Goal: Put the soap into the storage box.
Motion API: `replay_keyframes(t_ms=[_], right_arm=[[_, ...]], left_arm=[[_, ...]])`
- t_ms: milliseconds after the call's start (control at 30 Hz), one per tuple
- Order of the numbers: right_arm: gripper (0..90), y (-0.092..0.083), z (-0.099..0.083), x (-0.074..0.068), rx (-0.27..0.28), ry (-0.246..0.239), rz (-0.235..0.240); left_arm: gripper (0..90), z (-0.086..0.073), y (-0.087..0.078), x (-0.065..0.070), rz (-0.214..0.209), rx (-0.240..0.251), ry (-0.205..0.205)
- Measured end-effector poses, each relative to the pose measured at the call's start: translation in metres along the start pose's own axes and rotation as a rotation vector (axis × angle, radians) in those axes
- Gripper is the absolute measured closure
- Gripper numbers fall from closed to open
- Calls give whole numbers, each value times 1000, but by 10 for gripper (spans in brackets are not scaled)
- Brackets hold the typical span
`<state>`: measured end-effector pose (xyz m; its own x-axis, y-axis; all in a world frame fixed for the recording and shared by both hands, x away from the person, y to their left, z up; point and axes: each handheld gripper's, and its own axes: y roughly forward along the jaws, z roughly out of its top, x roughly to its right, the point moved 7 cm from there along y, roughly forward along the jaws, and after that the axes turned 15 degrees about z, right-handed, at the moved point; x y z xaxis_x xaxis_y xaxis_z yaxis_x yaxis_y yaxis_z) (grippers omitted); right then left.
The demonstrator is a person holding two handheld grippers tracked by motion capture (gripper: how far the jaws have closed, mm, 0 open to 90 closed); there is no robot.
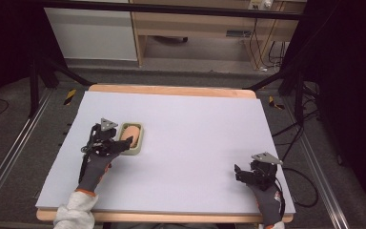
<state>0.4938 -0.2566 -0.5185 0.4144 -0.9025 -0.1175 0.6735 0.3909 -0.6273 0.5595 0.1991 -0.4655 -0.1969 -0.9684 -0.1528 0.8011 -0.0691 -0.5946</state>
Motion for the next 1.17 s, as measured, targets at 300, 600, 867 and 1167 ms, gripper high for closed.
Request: replay_keyframes(t_ms=[300,600,867,1167], right_arm=[[66,-2,-1,5,6,24,-19],[64,-3,-1,9,10,33,-28],[60,-5,-2,15,6,35,-52],[59,-5,-3,18,3,46,-61]], left_arm=[[281,-11,-16,-6,-13,52,-14],[277,-37,-27,-12,17,60,15],[266,-60,-28,-18,33,27,46],[247,-80,-28,-26,36,-16,66]])
